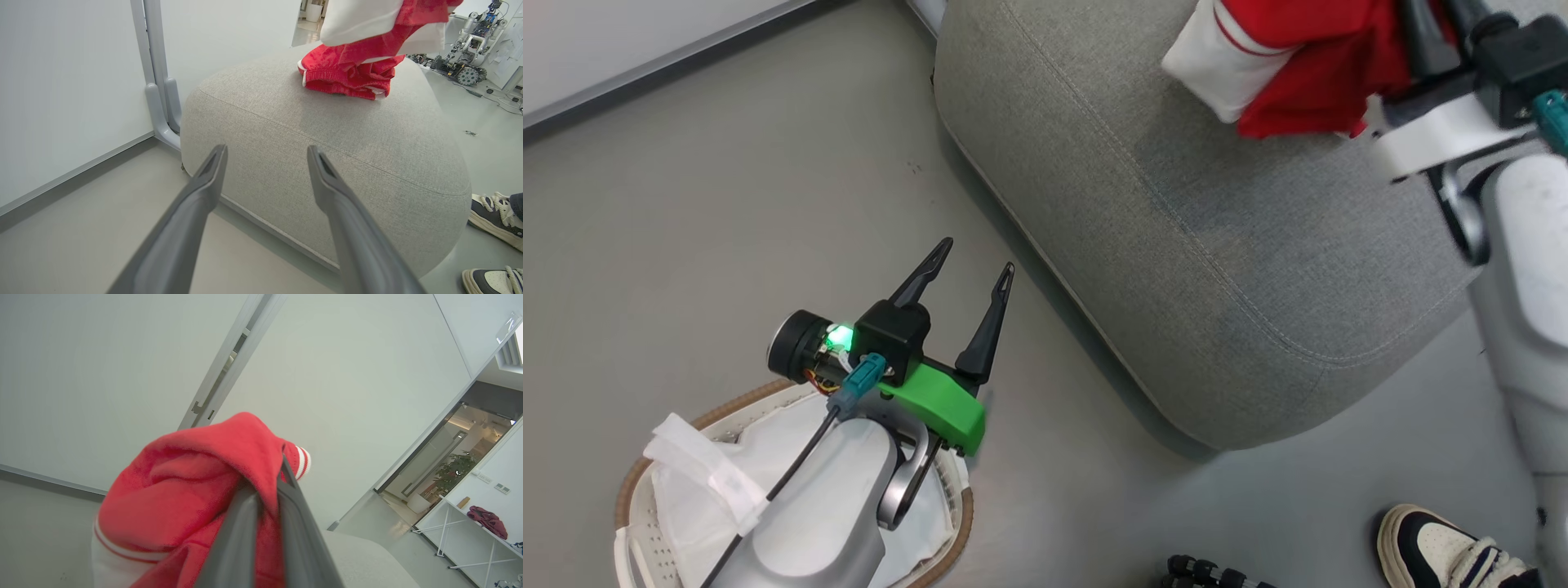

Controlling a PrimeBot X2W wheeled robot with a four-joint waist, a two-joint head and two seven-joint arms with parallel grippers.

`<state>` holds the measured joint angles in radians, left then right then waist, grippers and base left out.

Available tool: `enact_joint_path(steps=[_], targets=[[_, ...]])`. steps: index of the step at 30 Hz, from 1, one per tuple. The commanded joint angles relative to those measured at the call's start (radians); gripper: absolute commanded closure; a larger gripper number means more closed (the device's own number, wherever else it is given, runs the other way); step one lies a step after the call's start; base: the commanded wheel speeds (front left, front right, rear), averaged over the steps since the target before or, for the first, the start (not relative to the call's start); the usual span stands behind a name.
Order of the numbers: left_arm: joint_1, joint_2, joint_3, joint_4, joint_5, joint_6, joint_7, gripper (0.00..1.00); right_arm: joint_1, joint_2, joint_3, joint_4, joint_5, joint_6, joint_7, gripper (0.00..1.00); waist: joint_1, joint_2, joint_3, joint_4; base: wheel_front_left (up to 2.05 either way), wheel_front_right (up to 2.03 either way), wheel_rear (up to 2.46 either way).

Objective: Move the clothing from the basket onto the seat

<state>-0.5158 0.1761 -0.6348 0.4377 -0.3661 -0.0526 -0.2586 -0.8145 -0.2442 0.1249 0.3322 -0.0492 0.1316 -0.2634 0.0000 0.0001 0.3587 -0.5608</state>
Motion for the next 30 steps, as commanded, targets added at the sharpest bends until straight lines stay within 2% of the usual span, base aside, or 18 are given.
enact_joint_path(steps=[1,3,9,13,18,24,26,27,28,30], targets=[[0.015,0.015,0.004,-0.011,-0.001,0.005,0.005,0.0,-0.043,-0.039,-0.002,0.019,-0.019,-0.002,-0.002,1.0,0.0,-0.0001,0.027,0.009,0.0,0.0,0.0],[0.013,0.027,0.003,-0.028,0.0,0.005,0.012,0.0,-0.105,-0.092,-0.019,0.049,-0.035,-0.002,-0.002,1.0,0.0,-0.0001,0.048,0.026,0.0,0.0,0.0],[0.015,0.066,0.004,-0.066,0.008,0.01,0.038,0.0,-0.217,-0.188,-0.107,0.179,-0.074,-0.002,-0.002,1.0,0.0,-0.0001,0.108,0.071,0.0,0.0,0.0],[0.016,0.093,0.007,-0.096,0.01,0.017,0.053,0.0,-0.236,-0.216,-0.187,0.272,-0.113,-0.002,-0.002,1.0,0.0,-0.0001,0.15,0.1,0.0,0.0,0.0],[0.013,0.124,0.018,-0.13,0.003,0.019,0.07,0.0,-0.202,-0.188,-0.282,0.346,-0.158,-0.002,-0.002,1.0,0.0,-0.0001,0.2,0.126,0.0,0.0,0.0],[0.024,0.167,0.038,-0.172,-0.001,0.038,0.087,0.0,-0.144,-0.123,-0.437,0.399,-0.229,-0.002,-0.002,1.0,0.0,-0.0001,0.245,0.148,0.0,0.0,0.0],[0.028,0.182,0.046,-0.181,-0.007,0.041,0.088,0.0,-0.13,-0.096,-0.483,0.411,-0.248,-0.002,-0.002,0.6,0.0,-0.0001,0.253,0.151,0.0,0.0,0.0],[0.029,0.187,0.048,-0.184,-0.009,0.042,0.089,0.0,-0.124,-0.085,-0.499,0.409,-0.257,-0.002,-0.002,0.04,0.0,-0.0001,0.256,0.151,0.0,0.0,0.0],[0.03,0.192,0.052,-0.187,-0.011,0.044,0.089,0.0,-0.116,-0.07,-0.517,0.405,-0.266,-0.002,-0.002,0.0,0.0,-0.0001,0.258,0.151,0.0,0.0,0.0],[0.033,0.199,0.056,-0.188,-0.015,0.045,0.088,0.0,-0.102,-0.041,-0.545,0.395,-0.278,-0.002,-0.002,0.0,0.0,-0.0001,0.26,0.151,0.0,0.0,0.0]])
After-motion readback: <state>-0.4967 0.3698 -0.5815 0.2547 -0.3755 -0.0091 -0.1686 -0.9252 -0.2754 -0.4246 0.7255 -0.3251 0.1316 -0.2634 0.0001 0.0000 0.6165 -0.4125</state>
